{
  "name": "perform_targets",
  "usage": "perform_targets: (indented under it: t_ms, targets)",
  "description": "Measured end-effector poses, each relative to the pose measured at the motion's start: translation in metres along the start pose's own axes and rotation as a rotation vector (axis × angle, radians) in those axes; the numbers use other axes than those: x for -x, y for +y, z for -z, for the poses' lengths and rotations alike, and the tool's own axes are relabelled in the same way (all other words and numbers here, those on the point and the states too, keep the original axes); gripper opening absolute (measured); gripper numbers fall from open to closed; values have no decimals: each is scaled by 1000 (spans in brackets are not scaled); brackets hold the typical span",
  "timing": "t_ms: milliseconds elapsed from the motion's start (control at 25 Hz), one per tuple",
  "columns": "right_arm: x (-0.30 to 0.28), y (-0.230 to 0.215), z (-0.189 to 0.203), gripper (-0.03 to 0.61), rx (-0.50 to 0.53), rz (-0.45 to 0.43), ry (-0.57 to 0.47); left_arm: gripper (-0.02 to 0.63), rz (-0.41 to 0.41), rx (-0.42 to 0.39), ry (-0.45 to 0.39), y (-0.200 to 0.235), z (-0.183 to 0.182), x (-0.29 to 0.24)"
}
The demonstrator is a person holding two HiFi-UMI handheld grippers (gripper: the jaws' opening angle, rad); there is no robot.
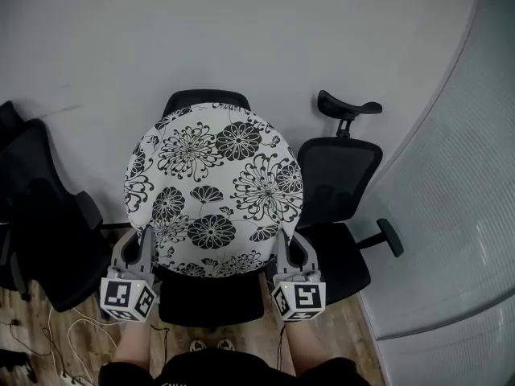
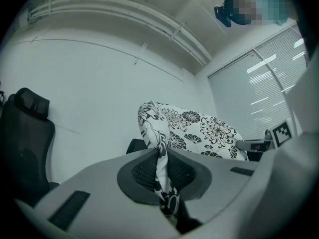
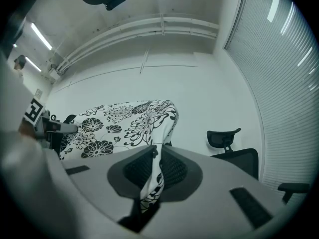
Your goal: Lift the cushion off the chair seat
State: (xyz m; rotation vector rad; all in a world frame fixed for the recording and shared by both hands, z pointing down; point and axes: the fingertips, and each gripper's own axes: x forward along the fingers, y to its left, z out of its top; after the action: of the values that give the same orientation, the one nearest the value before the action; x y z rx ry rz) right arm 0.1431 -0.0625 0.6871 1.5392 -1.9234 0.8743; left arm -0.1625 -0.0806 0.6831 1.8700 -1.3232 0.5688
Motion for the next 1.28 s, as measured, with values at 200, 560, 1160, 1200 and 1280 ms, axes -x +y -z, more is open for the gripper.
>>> perform_targets:
  t_ms: [200,560,1160,1200,1280]
  targets:
    - [-1,-1,0,38,-3,2,4,28,-2,-4,-2,1,-2,1]
    - [-1,0,1,37,9,2,16,28,-4,-2,-7,0,-4,2]
    - [-1,0,2,37,21,6,11,28,1,1,-14,2,-2,1]
    - [-1,0,2,37,22,7,12,28,2,2,-13,2,-1,0]
    - [-2,0,2,37,23,7,13,28,2,0,-12,2,-2,0]
